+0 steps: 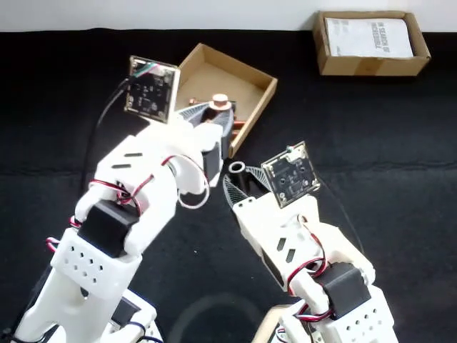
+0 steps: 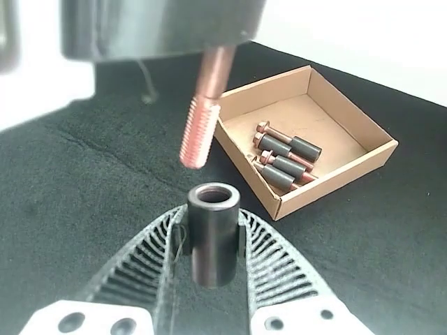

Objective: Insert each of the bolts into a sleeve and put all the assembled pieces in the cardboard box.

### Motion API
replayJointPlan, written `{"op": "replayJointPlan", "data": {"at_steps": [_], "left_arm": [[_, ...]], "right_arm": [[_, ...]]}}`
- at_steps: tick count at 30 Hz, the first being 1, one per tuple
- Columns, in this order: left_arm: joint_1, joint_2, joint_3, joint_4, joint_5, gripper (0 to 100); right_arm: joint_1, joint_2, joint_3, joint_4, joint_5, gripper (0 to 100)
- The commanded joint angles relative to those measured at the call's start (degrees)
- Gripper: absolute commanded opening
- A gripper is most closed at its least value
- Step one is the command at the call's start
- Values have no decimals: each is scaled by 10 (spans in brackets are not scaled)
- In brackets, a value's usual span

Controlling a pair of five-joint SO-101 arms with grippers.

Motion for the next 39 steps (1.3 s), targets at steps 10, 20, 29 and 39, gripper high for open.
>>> {"op": "replayJointPlan", "data": {"at_steps": [10, 20, 29, 39], "left_arm": [[22, -19, -5, -69, 4, 8], [28, -20, -5, -68, 80, 8], [27, -23, -5, -67, 80, 8], [28, -23, 0, -67, 81, 8]], "right_arm": [[-4, -8, -1, -13, -5, 8], [-2, -7, -1, -33, -4, 8], [0, -7, -1, -33, -3, 8], [51, -7, -1, -33, -2, 8]]}}
